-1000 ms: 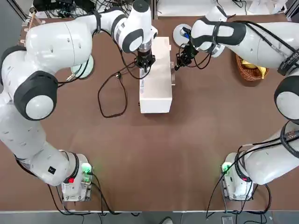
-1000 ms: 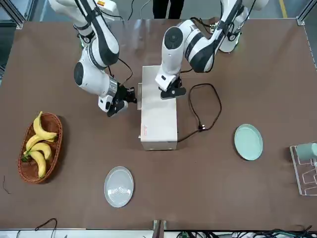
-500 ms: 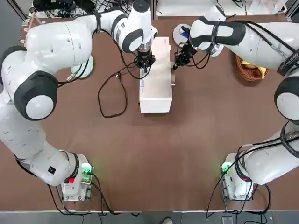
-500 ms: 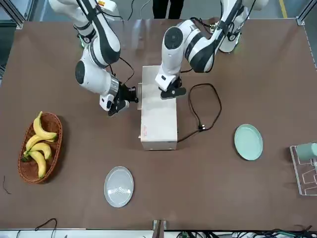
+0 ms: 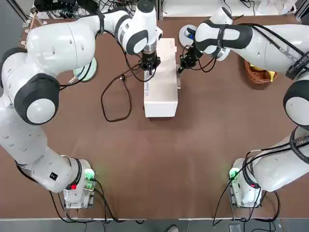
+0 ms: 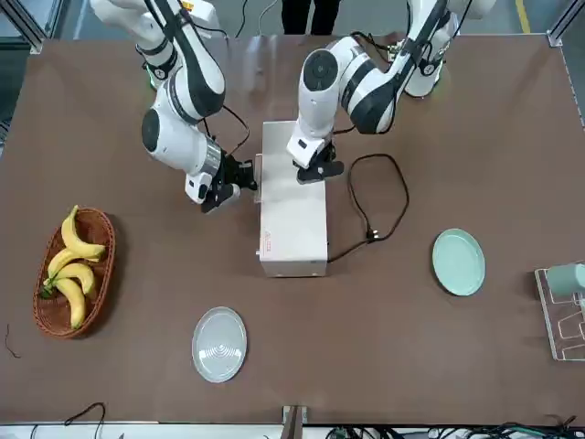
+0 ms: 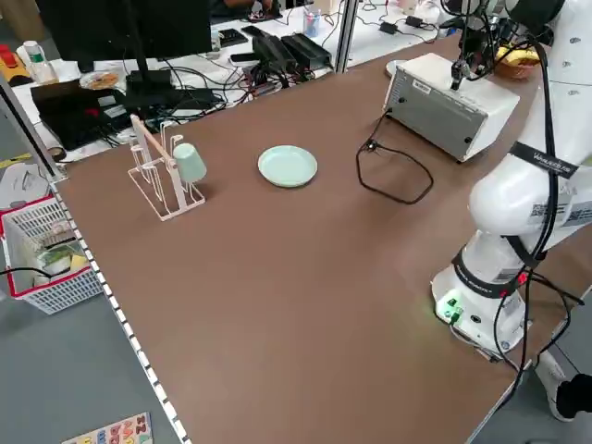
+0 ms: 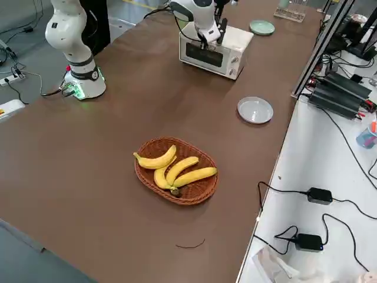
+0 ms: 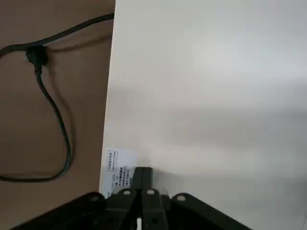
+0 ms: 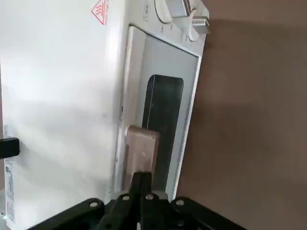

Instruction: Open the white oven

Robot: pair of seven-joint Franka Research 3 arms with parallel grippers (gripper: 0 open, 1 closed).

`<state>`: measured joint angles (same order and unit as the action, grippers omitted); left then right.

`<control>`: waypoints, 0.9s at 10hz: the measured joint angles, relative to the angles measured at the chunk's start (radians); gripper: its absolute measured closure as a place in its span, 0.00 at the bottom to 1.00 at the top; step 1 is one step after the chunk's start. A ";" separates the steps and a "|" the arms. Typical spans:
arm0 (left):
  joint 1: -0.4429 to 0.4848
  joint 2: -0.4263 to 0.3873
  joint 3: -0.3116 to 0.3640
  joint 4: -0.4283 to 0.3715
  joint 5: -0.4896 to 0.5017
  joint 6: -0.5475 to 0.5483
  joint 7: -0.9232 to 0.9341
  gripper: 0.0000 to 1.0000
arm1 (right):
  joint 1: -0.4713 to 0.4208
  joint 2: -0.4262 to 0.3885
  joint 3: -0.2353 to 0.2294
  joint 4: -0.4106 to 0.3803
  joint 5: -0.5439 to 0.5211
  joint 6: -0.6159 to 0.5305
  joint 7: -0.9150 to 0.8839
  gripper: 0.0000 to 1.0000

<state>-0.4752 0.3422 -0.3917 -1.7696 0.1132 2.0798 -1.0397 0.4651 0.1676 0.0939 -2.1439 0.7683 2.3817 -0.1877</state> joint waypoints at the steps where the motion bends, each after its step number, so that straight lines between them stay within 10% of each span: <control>1: 0.000 0.000 0.000 0.000 0.000 0.000 0.000 0.99 | 0.000 0.000 0.000 -0.001 -0.001 0.001 -0.005 0.99; 9: 0.000 0.000 -0.001 0.000 0.000 0.002 -0.003 0.99 | -0.048 -0.030 -0.003 -0.081 -0.012 0.031 -0.184 0.99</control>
<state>-0.4752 0.3422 -0.3924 -1.7693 0.1132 2.0820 -1.0426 0.4166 0.1372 0.0907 -2.2246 0.7558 2.4123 -0.3716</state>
